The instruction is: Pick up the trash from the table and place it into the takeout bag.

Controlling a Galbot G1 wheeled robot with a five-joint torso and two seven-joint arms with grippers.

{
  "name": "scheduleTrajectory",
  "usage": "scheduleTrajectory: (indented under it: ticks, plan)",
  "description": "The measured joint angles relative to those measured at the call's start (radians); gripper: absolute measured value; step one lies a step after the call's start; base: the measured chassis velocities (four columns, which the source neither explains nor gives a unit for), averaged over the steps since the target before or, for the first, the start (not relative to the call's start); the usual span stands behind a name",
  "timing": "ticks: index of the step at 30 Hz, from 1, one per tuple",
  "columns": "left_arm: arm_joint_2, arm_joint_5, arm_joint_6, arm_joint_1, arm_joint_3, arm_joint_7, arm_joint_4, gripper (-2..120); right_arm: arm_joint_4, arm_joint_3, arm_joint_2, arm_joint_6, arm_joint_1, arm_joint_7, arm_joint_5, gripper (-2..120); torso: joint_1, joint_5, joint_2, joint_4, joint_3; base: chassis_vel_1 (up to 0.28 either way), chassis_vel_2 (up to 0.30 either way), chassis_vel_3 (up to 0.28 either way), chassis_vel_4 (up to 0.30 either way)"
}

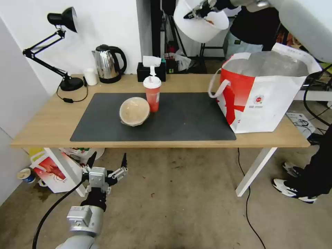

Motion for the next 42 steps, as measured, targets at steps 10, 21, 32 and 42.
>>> scheduleTrajectory:
  ticks: [10,21,32,42]
  plan:
    - [0.000,0.000,0.000,0.000,0.000,0.000,0.000,100,0.031,0.000,-0.065,0.000,-0.015,0.000,0.001,0,0.000,0.0002,0.000,-0.0002,0.000,0.000,0.000,0.000,0.000]
    - [0.000,0.000,0.000,0.000,0.000,0.000,0.000,100,0.108,0.062,-0.189,0.000,-0.115,0.007,0.001,0,0.000,0.0003,0.000,-0.0002,0.000,0.000,0.000,0.000,0.000]
    - [0.000,0.000,0.000,0.000,0.000,0.000,0.000,100,0.195,0.165,-0.299,0.000,-0.263,0.018,0.000,0,0.000,0.0001,0.000,-0.0004,0.000,0.000,0.000,0.000,0.000]
    - [0.000,0.000,0.000,0.000,0.000,0.000,0.000,100,0.230,0.233,-0.346,0.000,-0.347,0.023,-0.001,0,0.000,0.0003,0.000,-0.0002,0.000,0.000,0.000,0.000,0.000]
